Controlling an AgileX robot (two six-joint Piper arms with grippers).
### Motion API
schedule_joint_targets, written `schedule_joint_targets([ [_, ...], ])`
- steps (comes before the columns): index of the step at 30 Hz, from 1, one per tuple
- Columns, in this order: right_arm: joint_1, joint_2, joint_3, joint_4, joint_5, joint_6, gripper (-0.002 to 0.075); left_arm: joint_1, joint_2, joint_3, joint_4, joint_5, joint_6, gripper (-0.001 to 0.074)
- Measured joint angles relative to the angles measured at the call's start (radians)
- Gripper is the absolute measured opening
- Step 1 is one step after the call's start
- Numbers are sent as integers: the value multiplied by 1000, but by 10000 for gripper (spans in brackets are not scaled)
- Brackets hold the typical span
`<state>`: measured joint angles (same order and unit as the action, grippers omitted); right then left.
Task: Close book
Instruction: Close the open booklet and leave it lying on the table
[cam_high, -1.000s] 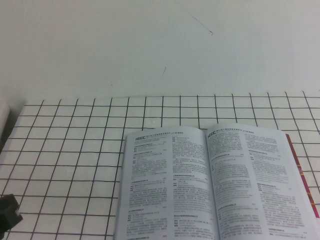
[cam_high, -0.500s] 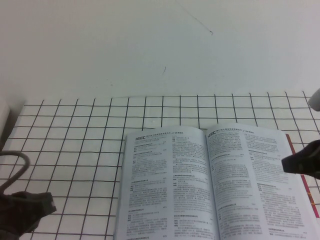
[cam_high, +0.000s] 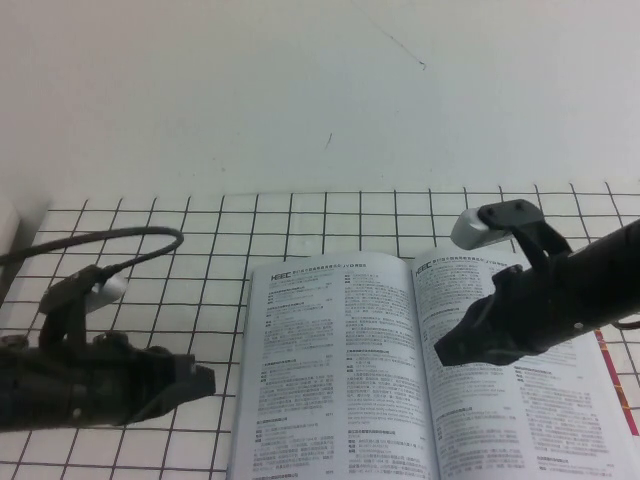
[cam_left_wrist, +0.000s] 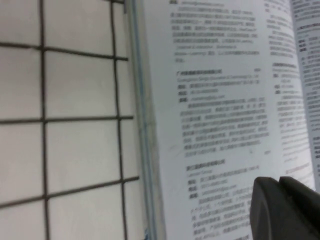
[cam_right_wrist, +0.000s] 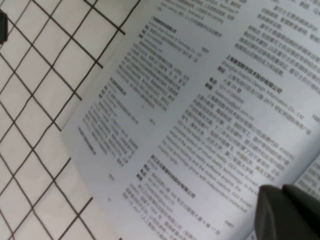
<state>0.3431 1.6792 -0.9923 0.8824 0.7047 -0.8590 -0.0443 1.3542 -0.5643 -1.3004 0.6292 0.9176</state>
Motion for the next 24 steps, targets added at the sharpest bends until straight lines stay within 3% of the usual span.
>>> schedule_joint_targets([
  [5,4,77,-35,-18,-32,-9,-3,-7,181,-106,-79,75,103,-4],
  [14,4,164,-40,-127,-73,-11,-3,-94,401,-242,-70,35,127,-4],
  [24,4,231,-53,-167,-82,-5,-3,-102,460,-308,26,-26,100,-4],
])
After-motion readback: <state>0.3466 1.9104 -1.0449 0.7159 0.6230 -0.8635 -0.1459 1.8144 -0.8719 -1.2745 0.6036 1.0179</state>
